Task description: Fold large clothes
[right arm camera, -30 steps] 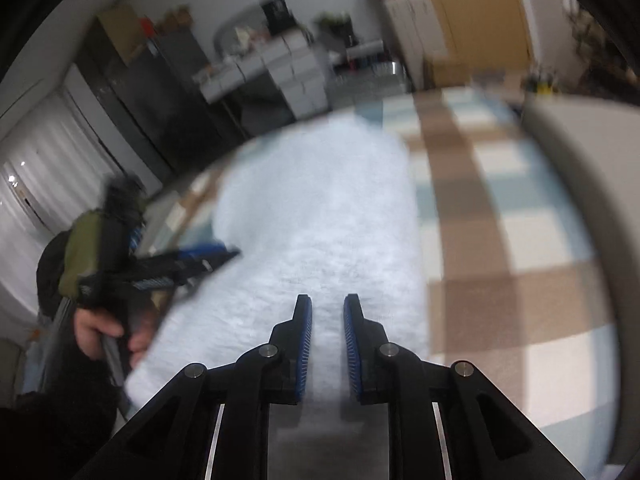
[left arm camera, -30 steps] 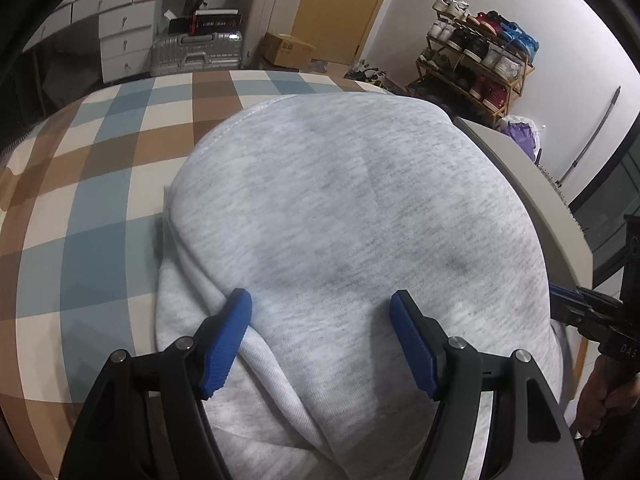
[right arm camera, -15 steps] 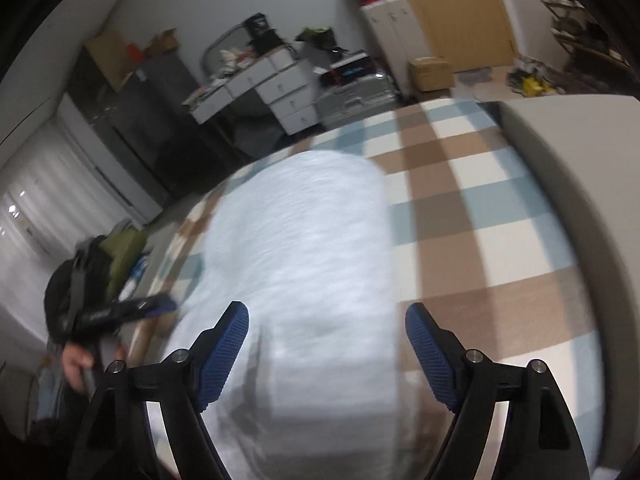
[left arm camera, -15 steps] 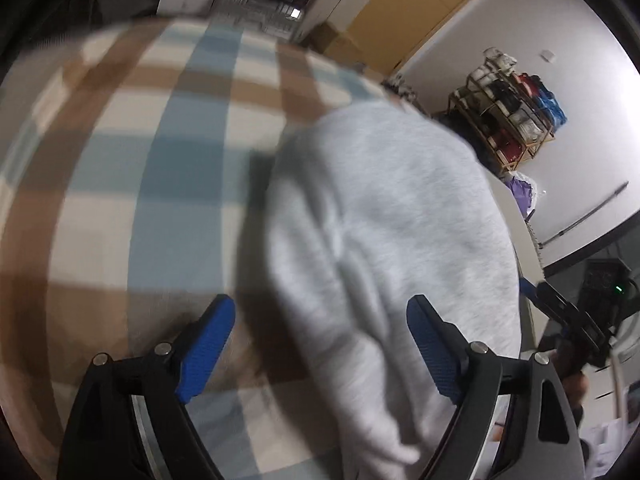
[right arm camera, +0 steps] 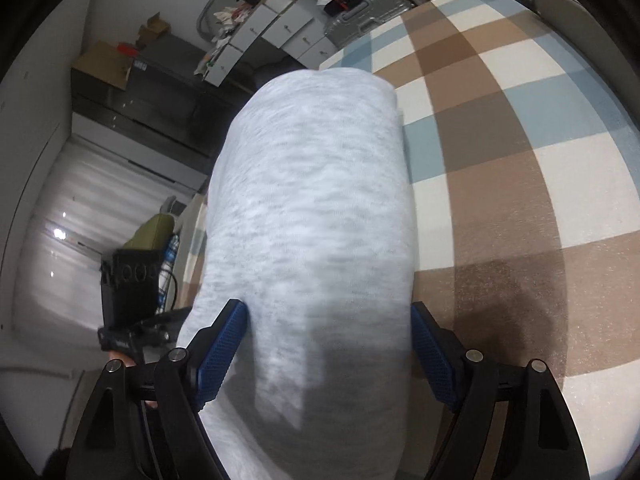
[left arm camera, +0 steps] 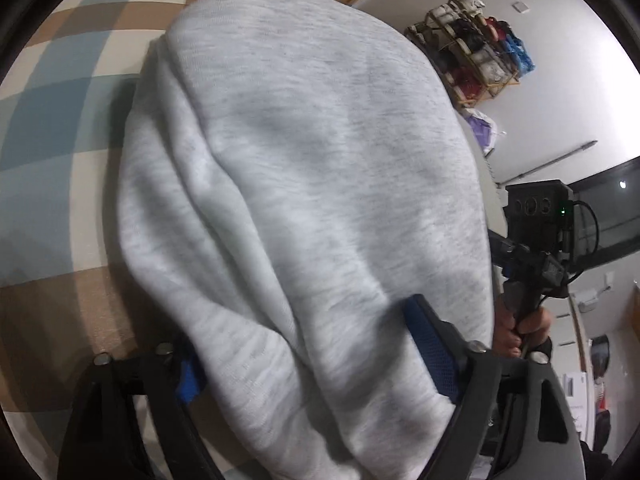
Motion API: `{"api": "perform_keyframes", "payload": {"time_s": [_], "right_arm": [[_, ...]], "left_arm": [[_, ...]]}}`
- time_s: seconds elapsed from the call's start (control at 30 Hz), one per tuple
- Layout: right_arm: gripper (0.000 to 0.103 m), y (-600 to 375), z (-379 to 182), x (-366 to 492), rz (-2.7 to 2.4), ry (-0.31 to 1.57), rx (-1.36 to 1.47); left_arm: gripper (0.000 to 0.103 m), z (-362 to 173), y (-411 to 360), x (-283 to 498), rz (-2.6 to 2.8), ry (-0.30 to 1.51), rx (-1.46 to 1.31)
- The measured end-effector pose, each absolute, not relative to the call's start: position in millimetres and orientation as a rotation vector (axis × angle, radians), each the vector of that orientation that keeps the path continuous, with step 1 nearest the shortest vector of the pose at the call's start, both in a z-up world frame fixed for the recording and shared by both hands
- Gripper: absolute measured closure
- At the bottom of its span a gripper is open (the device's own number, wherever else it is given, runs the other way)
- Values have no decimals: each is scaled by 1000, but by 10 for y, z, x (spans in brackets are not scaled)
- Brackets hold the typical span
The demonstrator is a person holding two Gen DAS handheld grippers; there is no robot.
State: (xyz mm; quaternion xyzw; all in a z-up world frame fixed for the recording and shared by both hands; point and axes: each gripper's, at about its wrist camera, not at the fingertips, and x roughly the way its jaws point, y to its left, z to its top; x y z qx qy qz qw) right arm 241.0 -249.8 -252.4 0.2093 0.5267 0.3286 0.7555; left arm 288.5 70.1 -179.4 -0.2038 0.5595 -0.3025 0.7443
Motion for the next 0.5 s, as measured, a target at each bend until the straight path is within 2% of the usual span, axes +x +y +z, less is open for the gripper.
{"api": "perform_keyframes", "payload": {"time_s": [0.07,0.13,0.33,0.43,0.5], "right_arm": [[29,-2481,-2461,2333,716,1139,428],[31,-2448,-2376,2197,751,1143,383],[31,-2419,-2473,2028,825,1164,388],[34,-2374,-2409,2035,811,1149,374],[42,-2393,-2247,1940,835,1087,325]], "left_arm": [[49,-1743,724,2818,-659,1214,-416],[56,-1718,773,2709,-659,1221,-412],[57,-1842,836,2771,-651,1251,-472],[69,-1712,766,2778,-633,1247,-400],[74,-1562,736,2742,-631,1238,-348]]}}
